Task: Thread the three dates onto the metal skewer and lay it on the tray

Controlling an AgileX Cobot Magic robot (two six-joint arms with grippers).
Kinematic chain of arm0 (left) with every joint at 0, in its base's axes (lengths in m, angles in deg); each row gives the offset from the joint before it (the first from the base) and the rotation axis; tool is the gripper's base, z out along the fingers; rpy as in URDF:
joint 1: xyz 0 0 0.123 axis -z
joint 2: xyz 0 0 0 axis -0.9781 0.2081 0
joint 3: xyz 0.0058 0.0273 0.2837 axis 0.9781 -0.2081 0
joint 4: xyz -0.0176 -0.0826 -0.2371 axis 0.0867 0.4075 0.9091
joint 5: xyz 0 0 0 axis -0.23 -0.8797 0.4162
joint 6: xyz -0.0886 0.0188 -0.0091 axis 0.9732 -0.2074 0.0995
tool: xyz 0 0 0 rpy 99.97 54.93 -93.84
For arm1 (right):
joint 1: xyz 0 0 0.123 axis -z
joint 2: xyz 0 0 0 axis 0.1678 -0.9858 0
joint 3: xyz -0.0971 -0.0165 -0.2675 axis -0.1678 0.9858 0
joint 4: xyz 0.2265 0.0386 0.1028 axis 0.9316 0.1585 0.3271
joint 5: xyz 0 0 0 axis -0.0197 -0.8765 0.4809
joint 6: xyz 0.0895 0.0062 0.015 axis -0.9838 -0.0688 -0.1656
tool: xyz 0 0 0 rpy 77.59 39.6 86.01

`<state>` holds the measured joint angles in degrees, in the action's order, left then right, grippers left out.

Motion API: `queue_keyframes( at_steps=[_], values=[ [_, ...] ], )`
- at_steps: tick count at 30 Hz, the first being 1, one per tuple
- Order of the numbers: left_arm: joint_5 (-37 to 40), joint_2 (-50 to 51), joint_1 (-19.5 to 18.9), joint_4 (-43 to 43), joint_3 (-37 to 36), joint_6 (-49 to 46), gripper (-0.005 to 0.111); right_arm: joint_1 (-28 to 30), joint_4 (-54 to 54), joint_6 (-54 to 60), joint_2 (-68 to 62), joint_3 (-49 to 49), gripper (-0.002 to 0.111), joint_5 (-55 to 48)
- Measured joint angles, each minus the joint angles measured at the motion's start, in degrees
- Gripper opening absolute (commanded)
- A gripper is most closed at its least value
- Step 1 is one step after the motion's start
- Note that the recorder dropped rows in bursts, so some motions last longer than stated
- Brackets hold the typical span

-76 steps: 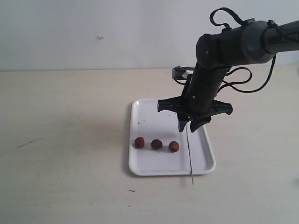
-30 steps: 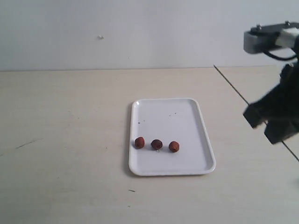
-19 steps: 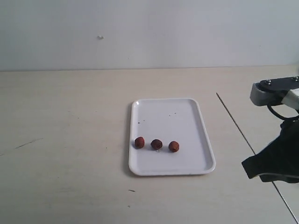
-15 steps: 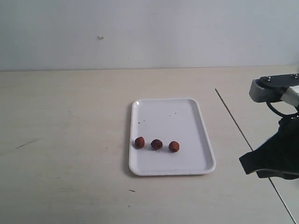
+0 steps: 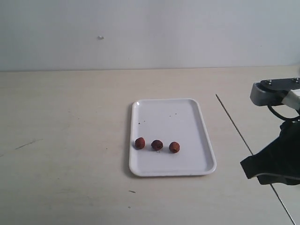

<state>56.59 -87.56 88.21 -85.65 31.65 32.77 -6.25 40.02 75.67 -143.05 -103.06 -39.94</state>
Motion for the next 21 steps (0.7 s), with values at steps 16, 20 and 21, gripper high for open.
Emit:
queue_keyframes(
  at_steps=[16, 20, 21],
  values=[
    [19.2, 42.8, 0.0, 13.6, 38.8, -19.5, 0.0, 0.0, 0.1, 0.0, 0.0, 0.0, 0.0, -0.2],
    [43.7, 65.0, 0.2, 12.9, 53.1, -21.2, 0.006, 0.0, 0.1, 0.0, 0.0, 0.0, 0.0, -0.2],
    [49.5, 70.1, 0.5, 12.9, 56.5, -22.1, 0.008, 0.0, 0.1, 0.0, 0.0, 0.0, 0.0, -0.2]
  ],
)
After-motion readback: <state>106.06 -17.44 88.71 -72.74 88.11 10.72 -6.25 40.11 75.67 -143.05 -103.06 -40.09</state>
